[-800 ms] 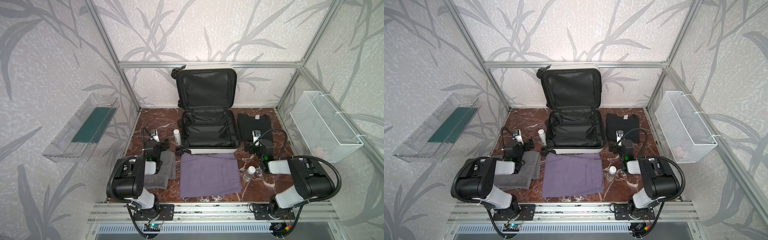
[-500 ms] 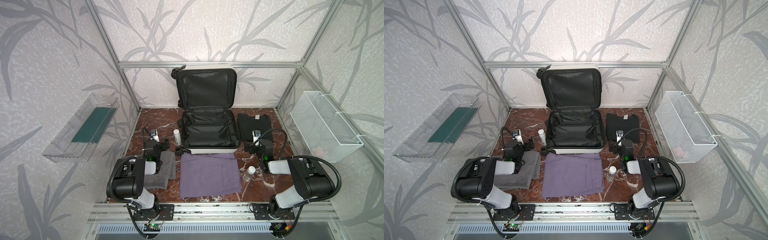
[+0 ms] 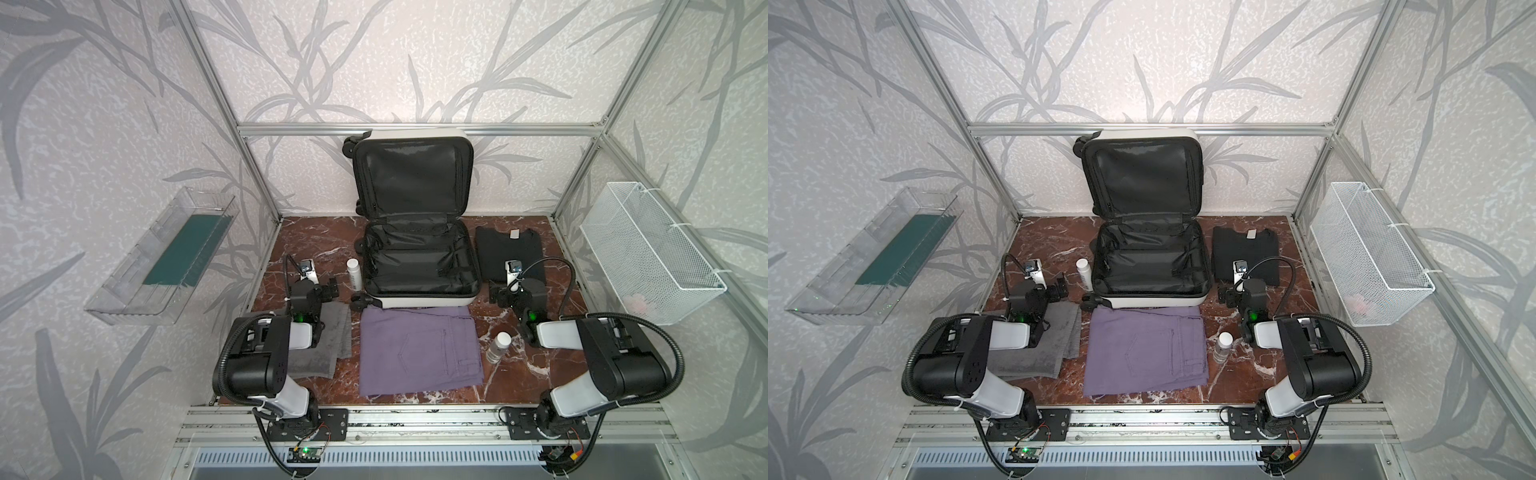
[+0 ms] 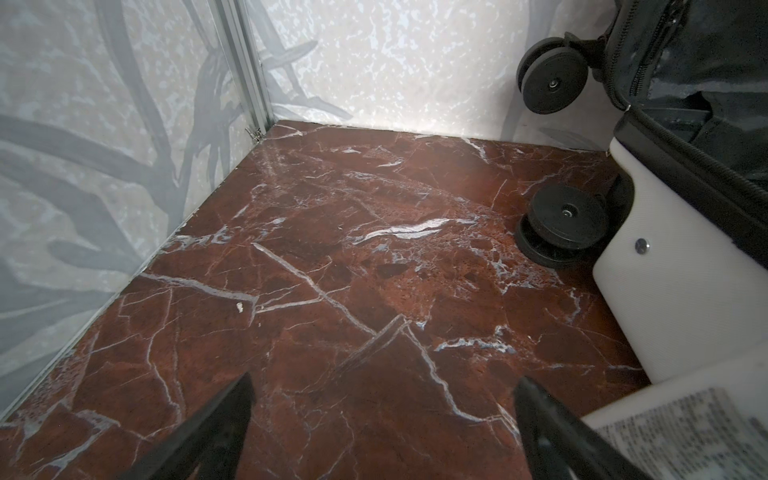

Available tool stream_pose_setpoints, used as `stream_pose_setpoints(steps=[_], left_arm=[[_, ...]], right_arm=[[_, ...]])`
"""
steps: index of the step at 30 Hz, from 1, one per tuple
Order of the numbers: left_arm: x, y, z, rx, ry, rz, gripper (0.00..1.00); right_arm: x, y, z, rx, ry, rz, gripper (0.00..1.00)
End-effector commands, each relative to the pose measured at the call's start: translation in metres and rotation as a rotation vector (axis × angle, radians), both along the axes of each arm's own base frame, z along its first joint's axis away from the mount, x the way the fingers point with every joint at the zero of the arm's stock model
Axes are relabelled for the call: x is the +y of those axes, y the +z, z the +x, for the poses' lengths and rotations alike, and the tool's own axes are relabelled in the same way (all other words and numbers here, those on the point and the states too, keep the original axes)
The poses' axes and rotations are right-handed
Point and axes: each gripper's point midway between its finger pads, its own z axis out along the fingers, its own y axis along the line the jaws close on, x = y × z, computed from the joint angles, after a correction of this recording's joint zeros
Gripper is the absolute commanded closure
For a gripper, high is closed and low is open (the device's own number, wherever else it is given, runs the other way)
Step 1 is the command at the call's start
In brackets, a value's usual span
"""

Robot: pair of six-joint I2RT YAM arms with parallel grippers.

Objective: Pack the luggage

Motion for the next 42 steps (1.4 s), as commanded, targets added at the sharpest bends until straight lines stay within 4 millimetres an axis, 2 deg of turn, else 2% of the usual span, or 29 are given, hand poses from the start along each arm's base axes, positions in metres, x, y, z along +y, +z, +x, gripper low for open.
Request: stream_pose_setpoints(steps=[1, 5, 8, 12, 14, 17, 19, 22, 27, 30, 34, 37, 42], left_arm=[[0.007, 0.013, -0.005, -0.031, 0.044, 0.008, 0.01], [0.018, 0.025, -0.008, -0.008, 0.113, 0.01, 0.01], [0.027, 0.04, -0.013, -0.003, 0.177, 0.009, 0.01], [0.041, 0.071, -0.027, -0.003, 0.311, -0.092, 0.01], [0.035, 0.088, -0.031, -0.007, 0.3, -0.169, 0.01], [0.028, 0.11, -0.041, -0.023, 0.324, -0.298, 0.01], [0.016, 0.121, -0.044, -0.011, 0.293, -0.36, 0.01], [-0.013, 0.134, -0.049, 0.066, 0.202, -0.405, 0.01], [-0.076, 0.151, -0.064, 0.232, -0.002, -0.358, 0.01], [-0.105, 0.159, -0.076, 0.295, -0.087, -0.329, 0.01], [-0.138, 0.167, -0.086, 0.309, -0.191, -0.304, 0.01], [-0.162, 0.161, -0.088, 0.33, -0.253, -0.307, 0.01], [-0.201, 0.147, -0.084, 0.373, -0.335, -0.295, 0.01]], right_arm=[[-0.012, 0.035, 0.002, -0.002, -0.074, 0.001, 0.01], [-0.028, 0.062, -0.002, 0.049, -0.216, 0.096, 0.01], [-0.048, 0.075, -0.017, 0.083, -0.419, 0.245, 0.01], [-0.021, 0.105, -0.034, 0.159, -0.255, 0.285, 0.0], [-0.002, 0.122, -0.047, 0.192, -0.139, 0.31, 0.06], [0.014, 0.141, -0.076, 0.272, -0.073, 0.383, 0.16], [0.023, 0.146, -0.097, 0.339, -0.048, 0.411, 0.2], [0.033, 0.146, -0.128, 0.437, -0.028, 0.402, 0.24], [0.041, 0.131, -0.174, 0.562, -0.034, 0.29, 0.25], [0.047, 0.116, -0.194, 0.613, -0.042, 0.226, 0.26], [0.048, 0.094, -0.209, 0.669, -0.074, 0.144, 0.25], [0.048, 0.079, -0.216, 0.716, -0.101, 0.1, 0.25], [0.049, 0.067, -0.221, 0.757, -0.121, 0.088, 0.25]])
